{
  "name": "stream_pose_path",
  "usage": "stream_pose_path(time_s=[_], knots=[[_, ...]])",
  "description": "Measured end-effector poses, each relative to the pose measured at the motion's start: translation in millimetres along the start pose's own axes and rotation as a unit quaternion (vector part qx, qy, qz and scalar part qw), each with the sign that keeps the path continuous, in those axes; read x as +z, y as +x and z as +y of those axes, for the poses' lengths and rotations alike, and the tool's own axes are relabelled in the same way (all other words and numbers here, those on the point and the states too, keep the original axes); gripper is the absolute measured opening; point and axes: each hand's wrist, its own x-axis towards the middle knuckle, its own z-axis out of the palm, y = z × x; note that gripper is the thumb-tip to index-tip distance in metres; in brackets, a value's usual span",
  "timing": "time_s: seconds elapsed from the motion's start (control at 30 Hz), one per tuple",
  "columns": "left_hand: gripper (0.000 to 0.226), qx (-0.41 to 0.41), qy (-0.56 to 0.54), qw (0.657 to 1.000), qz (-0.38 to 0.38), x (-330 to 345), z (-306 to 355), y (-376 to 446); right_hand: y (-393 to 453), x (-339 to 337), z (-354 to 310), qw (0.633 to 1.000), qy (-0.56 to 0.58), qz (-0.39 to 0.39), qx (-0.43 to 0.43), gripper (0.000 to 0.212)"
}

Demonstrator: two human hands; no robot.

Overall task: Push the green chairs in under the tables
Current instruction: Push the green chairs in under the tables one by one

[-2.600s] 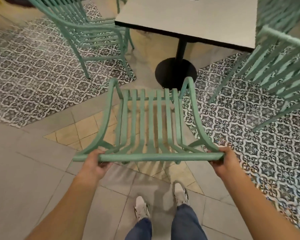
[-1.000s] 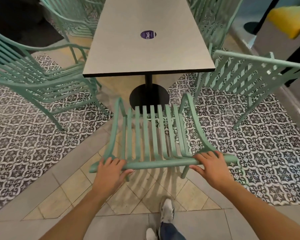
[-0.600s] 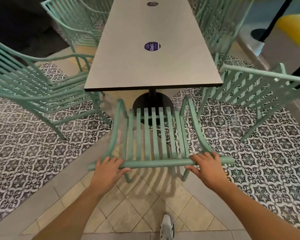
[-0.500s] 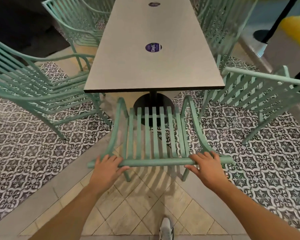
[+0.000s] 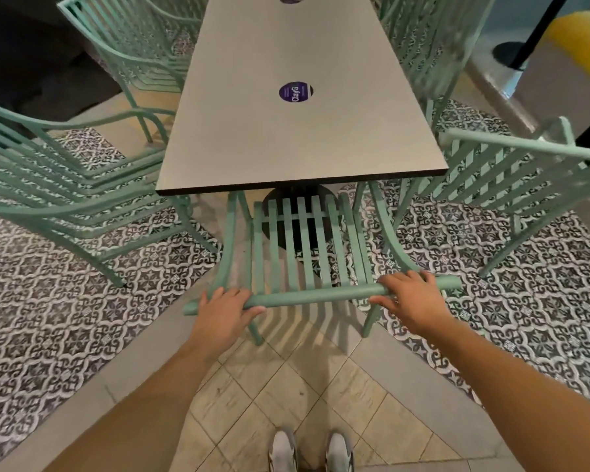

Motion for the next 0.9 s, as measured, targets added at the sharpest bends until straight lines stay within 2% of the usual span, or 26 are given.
stream_pose_path(time_s=[0.1,0.27,0.4,0.63,0.9], knots=[[0.060,-0.001,-0.003,1.000,-0.013,-3,-5,13,11,-6,-5,0.999,-0.003,-0.020,0.025,0.059],[0.051,0.003,-0.001,1.000,-0.016,-9,-13,27,25,-9,-13,0.998,0.010,-0.038,0.043,0.074],[0.045,-0.008,-0.005,1.000,-0.018,-15,-15,38,34,-10,-21,0.996,-0.008,-0.047,0.072,0.059],[0.043,-0.014,-0.009,0.999,-0.030,-22,-20,50,45,-16,-30,0.993,-0.007,-0.051,0.110,0.056],[0.054,-0.014,0.014,0.999,-0.030,-20,-29,55,42,-11,-41,0.987,0.033,-0.024,0.154,0.055]])
